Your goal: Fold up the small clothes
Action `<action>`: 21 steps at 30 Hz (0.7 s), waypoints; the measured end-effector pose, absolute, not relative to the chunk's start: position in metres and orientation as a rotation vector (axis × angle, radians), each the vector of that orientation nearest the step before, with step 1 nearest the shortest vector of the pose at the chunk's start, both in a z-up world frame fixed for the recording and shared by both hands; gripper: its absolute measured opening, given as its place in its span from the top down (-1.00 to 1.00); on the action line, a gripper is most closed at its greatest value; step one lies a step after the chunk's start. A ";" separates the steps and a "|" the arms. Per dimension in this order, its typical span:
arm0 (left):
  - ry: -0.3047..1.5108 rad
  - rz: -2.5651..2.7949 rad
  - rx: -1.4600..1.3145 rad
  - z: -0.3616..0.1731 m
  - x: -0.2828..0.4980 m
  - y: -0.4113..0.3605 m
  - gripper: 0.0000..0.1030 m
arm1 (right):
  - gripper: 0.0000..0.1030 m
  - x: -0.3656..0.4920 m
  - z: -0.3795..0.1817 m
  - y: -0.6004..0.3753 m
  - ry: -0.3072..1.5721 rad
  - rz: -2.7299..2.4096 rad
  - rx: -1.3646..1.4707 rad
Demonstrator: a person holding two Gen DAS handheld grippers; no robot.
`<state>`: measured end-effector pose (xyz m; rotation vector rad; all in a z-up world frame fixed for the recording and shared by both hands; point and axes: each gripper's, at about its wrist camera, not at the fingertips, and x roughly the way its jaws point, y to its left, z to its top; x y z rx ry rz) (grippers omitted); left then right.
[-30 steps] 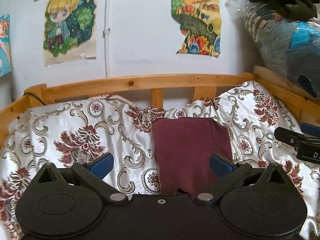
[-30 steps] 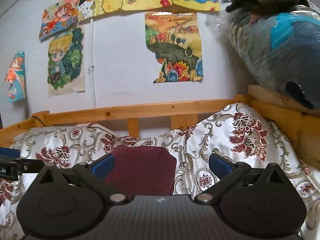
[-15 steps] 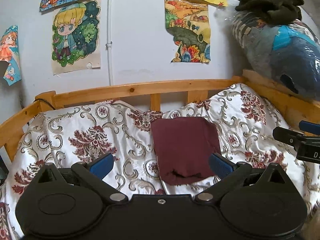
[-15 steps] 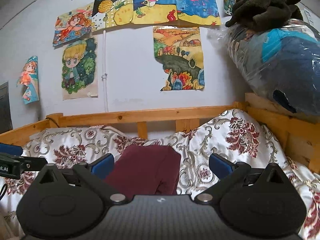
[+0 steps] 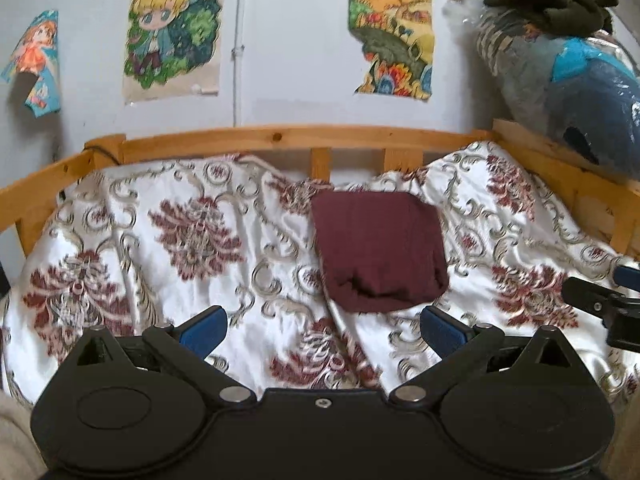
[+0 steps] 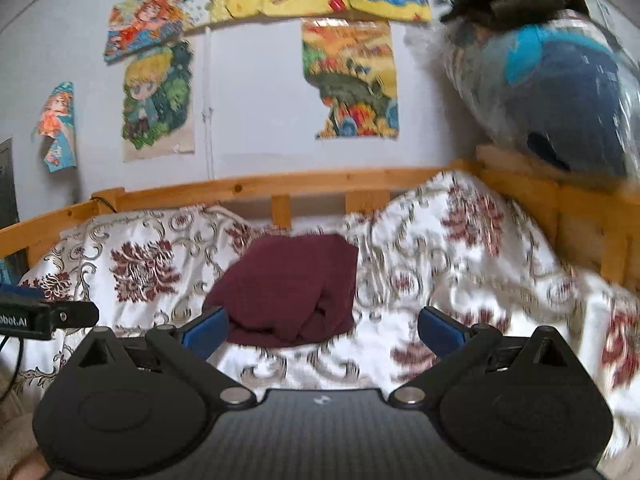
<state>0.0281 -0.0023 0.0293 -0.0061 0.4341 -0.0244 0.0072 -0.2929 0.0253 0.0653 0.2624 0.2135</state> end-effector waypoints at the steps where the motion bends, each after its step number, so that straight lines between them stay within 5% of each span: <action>1: 0.441 -0.019 -0.014 0.025 0.029 -0.001 -0.99 | -1.00 0.006 0.022 -0.292 0.271 0.201 0.074; 21: 0.505 0.002 0.006 0.001 0.034 0.001 -0.99 | -1.00 0.013 0.010 -0.288 0.313 0.172 0.060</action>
